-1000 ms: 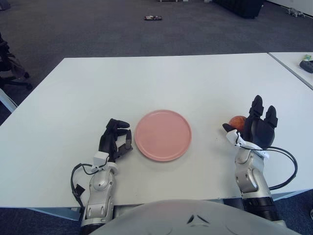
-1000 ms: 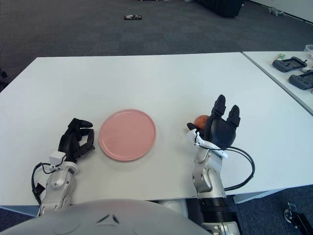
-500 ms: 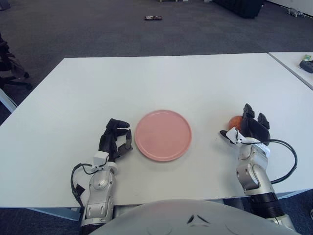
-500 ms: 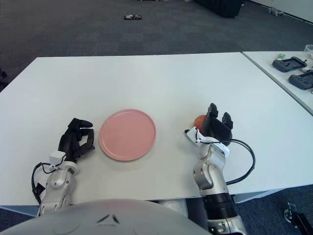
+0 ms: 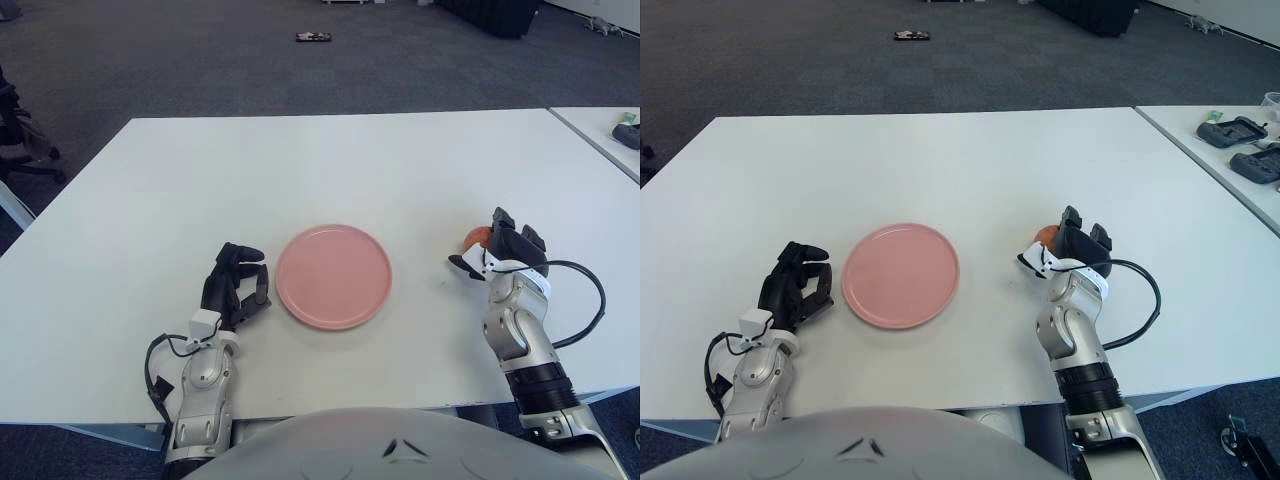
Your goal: Put the apple into the plate.
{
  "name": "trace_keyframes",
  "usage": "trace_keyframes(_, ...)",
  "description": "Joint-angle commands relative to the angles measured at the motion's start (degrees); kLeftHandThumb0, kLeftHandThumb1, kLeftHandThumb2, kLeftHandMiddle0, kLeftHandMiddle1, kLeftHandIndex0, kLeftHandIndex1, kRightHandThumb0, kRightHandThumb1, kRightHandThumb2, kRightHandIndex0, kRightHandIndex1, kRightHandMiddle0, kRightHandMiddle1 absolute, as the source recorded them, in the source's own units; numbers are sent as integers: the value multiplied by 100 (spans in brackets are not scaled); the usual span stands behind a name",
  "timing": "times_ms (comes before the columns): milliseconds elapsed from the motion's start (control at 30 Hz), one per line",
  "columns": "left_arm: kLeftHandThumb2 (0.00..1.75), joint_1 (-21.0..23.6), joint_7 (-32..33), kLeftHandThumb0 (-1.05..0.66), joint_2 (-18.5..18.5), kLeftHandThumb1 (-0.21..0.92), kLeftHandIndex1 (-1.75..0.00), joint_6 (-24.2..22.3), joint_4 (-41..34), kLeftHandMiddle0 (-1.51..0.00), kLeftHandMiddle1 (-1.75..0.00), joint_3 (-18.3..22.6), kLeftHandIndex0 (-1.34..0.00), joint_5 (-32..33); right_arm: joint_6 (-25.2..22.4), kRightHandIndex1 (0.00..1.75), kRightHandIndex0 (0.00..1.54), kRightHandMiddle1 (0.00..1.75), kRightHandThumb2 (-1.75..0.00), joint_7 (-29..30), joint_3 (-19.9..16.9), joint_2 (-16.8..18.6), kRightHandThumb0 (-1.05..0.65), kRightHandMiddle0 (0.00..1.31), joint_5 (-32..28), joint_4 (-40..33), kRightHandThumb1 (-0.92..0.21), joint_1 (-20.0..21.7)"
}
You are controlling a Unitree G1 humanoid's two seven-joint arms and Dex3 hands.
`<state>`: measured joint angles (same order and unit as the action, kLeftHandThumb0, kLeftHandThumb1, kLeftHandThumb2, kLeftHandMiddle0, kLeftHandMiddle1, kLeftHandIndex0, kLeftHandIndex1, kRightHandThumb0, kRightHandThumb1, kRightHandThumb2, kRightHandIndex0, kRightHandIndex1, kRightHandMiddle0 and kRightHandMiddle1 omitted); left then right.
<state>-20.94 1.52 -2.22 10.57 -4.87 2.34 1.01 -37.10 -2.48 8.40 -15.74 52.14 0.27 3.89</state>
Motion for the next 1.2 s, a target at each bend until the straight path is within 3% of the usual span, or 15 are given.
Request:
trace_keyframes(0, 100, -85, 32, -41, 6, 57, -175, -83, 46, -65, -170, 8, -41, -29, -48, 0, 0, 0, -42, -167, 92, -60, -98, 0, -178, 280, -81, -5)
trace_keyframes(233, 100, -108, 42, -40, 6, 58, -175, -117, 2, -65, -170, -3, -41, -50, -178, 0, 0, 1, -50, -242, 207, -90, -92, 0, -138, 250, -77, 17)
trace_keyframes(467, 99, -109, 27, -40, 8, 58, -175, -129, 9, -65, -170, 12, -41, -16, -238, 2, 3, 22, -64, -307, 329, -162, -86, 0, -118, 268, -71, 32)
trace_keyframes(867, 101, -90, 43, -41, 7, 56, -175, -78, 53, -65, -170, 15, -42, -39, -496, 84, 0, 77, -62, -589, 519, -313, -87, 0, -51, 177, -75, 26)
trace_keyframes(933, 102, -86, 42, -41, 5, 56, -175, -76, 55, -65, -170, 18, -42, -32, -532, 106, 0, 98, -62, -609, 544, -334, -88, 0, -49, 163, -74, 31)
trace_keyframes(1000, 102, -83, 34, -41, 9, 56, -175, -71, 60, -65, -170, 20, -42, -26, -574, 117, 0, 113, -65, -614, 563, -344, -87, 0, -49, 148, -72, 35)
trace_keyframes(1067, 102, -80, 28, -41, 14, 56, -175, -60, 68, -66, -169, 19, -42, -27, -631, 133, 0, 138, -76, -625, 576, -348, -83, 0, -41, 137, -64, 43)
trace_keyframes(1167, 102, -79, 25, -41, 19, 56, -175, -59, 72, -67, -169, 18, -43, -31, -701, 152, 1, 162, -90, -635, 596, -351, -76, 1, -33, 133, -54, 59)
